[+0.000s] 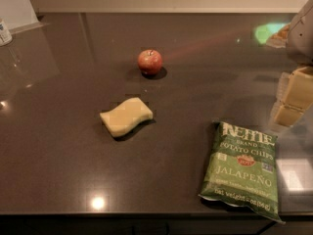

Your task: Move green jalapeno chip bag near apple

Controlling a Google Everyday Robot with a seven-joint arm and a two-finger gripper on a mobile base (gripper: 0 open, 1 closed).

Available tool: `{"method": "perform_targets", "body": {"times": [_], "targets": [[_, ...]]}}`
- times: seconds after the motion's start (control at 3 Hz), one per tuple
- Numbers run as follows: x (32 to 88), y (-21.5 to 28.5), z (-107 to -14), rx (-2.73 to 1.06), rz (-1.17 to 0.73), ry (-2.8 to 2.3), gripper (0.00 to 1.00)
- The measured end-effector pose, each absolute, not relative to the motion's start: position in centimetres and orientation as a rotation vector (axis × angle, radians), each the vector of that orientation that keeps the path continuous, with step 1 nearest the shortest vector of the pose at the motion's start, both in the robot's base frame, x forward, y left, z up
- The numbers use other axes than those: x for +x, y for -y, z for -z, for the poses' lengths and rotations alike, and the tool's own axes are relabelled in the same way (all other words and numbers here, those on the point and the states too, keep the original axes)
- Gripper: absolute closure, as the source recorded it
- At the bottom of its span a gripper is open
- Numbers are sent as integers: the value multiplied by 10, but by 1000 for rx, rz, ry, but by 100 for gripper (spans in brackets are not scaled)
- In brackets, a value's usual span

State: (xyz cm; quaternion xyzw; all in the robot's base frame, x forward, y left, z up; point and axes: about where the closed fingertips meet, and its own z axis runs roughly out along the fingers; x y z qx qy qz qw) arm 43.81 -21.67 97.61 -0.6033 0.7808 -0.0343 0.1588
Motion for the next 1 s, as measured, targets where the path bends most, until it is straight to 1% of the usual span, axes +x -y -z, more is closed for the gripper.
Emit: {"method": "perform_targets", "body": {"times": [0.67, 1.0], "targets": [[435, 214, -976, -1790, 73, -2191, 0], [423, 213, -967, -1949, -3, -2102, 0]]}}
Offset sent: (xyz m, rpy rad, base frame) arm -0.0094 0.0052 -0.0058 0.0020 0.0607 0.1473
